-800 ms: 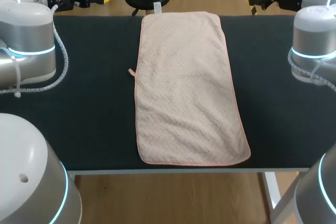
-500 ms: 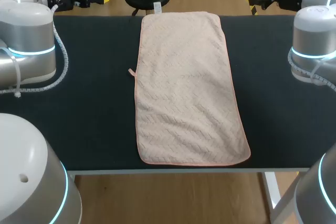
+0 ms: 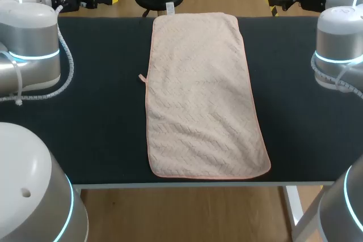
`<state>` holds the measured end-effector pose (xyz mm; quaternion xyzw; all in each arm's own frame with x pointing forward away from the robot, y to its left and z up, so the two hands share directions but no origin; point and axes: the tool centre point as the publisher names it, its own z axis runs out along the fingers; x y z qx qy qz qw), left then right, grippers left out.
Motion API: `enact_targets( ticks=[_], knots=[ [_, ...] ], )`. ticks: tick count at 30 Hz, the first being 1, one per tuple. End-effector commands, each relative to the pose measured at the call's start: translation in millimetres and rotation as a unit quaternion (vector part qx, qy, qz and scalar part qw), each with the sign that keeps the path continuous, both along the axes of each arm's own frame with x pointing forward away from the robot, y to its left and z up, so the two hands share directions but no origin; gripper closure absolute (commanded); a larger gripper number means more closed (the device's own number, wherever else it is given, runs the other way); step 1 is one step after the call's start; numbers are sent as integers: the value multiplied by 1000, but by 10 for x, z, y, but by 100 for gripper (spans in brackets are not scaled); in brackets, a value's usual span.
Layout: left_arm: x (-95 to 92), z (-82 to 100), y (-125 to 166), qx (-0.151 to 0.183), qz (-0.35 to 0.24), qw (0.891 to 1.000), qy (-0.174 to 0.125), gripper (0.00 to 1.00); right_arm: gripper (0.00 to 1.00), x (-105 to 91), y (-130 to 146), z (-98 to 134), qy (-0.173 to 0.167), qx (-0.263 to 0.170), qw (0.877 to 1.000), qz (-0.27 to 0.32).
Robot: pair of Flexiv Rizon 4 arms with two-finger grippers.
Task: Fold the towel
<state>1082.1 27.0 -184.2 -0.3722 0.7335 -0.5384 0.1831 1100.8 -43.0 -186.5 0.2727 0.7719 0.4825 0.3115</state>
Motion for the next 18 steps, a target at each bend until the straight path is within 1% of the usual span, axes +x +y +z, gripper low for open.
enact_targets(
  ticks=[1, 2, 3, 4, 5, 6, 7, 8, 18],
  knots=[
    [204, -105, -165, 212, -106, 970, 51, 0, 0, 62, 137, -43, 11, -258, 962, 95],
    [234, -155, -209, 264, -135, 952, 74, 0, 0, 51, 169, -63, 2, -329, 938, 110],
    [253, -196, -252, 329, -157, 928, 76, 0, 0, 23, 203, -70, -6, -386, 913, 133],
    [254, -229, -294, 384, -185, 901, 74, 0, 0, -6, 229, -101, 2, -446, 881, 157],
    [260, -271, -328, 436, -210, 871, 80, 0, 0, -35, 250, -127, -13, -492, 855, 164],
    [264, -296, -353, 472, -229, 848, 76, 0, 0, -71, 264, -139, -15, -507, 841, 186],
    [259, -309, -376, 488, -259, 830, 73, 0, 0, -96, 257, -165, -4, -503, 841, 202],
    [249, -309, -402, 504, -285, 813, 62, 0, 0, -117, 247, -164, 0, -494, 843, 214],
    [249, -309, -402, 504, -285, 813, 62, 0, 0, -117, 247, -164, 0, -494, 843, 214]
  ],
)
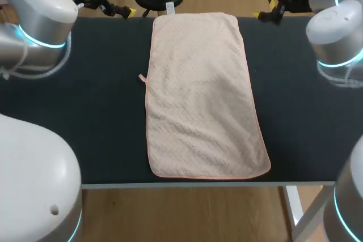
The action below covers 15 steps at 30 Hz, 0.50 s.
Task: Fold the towel
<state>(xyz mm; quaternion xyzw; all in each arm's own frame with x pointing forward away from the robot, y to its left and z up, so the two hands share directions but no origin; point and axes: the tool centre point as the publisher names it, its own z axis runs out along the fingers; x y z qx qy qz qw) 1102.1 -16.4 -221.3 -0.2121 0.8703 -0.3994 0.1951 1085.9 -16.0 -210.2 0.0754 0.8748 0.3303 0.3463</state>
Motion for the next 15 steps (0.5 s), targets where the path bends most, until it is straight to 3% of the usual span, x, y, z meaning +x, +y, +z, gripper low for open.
enact_targets(
  ticks=[1, 9, 11, 12, 13, 15],
  knots=[
    [49, 62, 33, 332, -142, 930, 66, 0, 0, 32, -23, 72, 35, -285, 954, 84],
    [49, 62, 33, 332, -142, 930, 66, 0, 0, 32, -23, 72, 35, -285, 954, 84],
    [13, -38, -66, 369, -147, 916, 63, 0, 0, 35, 89, -2, 57, -330, 941, 53],
    [-13, -78, -105, 380, -152, 911, 56, 0, 0, 4, 138, -15, 51, -325, 942, 62],
    [-38, -110, -128, 372, -163, 912, 53, 0, 0, -26, 180, -24, 58, -339, 937, 53],
    [-79, -177, -169, 399, -162, 901, 53, 0, 0, -76, 217, -97, 106, -338, 934, 46]
  ],
)
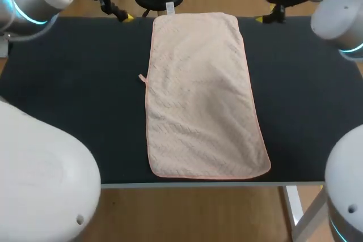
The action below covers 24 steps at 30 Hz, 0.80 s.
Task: Fold the towel
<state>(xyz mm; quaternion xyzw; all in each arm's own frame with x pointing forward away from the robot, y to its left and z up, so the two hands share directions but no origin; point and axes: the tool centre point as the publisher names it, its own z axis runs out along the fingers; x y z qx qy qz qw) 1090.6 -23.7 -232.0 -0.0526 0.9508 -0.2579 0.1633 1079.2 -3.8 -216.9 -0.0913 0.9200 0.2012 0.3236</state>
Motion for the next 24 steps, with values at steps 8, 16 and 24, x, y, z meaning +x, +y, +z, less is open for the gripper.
enact_targets(
  ticks=[8, 16, 24],
  knots=[
    [-113, -156, -164, 218, -14, 976, -9, 0, 0, -204, 84, -249, 164, -172, 962, -136],
    [-214, -565, -270, 172, 12, 984, 49, 0, 0, -393, 93, -592, 193, -211, 948, -140],
    [-272, -962, -445, 164, -3, 981, 101, 0, 0, -487, 37, -962, 217, -240, 935, -146]
  ],
)
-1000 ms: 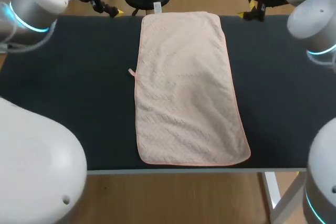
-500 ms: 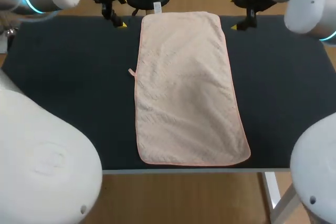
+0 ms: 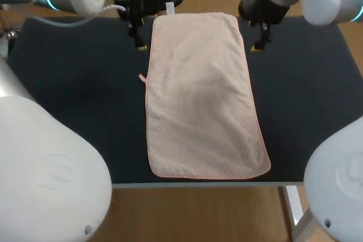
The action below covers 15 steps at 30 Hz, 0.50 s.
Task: Fold the towel
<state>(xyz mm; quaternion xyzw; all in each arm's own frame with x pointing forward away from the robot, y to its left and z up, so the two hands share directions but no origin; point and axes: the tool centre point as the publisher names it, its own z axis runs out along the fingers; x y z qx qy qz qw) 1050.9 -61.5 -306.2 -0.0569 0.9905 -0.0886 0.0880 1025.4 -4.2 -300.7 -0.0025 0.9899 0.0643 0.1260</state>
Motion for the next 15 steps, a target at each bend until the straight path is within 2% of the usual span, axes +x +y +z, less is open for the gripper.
enact_targets(
  ticks=[1, 3, 7, 15],
  knots=[
    [128, -256, -86, -9, -15, 1000, 21, 0, 0, 37, 31, -164, 24, -120, 992, -32],
    [135, -319, -122, -1, -22, 999, 25, 0, 0, 6, 14, -254, 32, -116, 992, -32],
    [138, -460, -168, -7, -29, 999, 34, 0, 0, -48, -6, -410, 48, -94, 994, -31],
    [-5, -666, -257, -16, -55, 997, 50, 0, 0, -76, -44, -627, 70, -88, 992, -64]
  ],
)
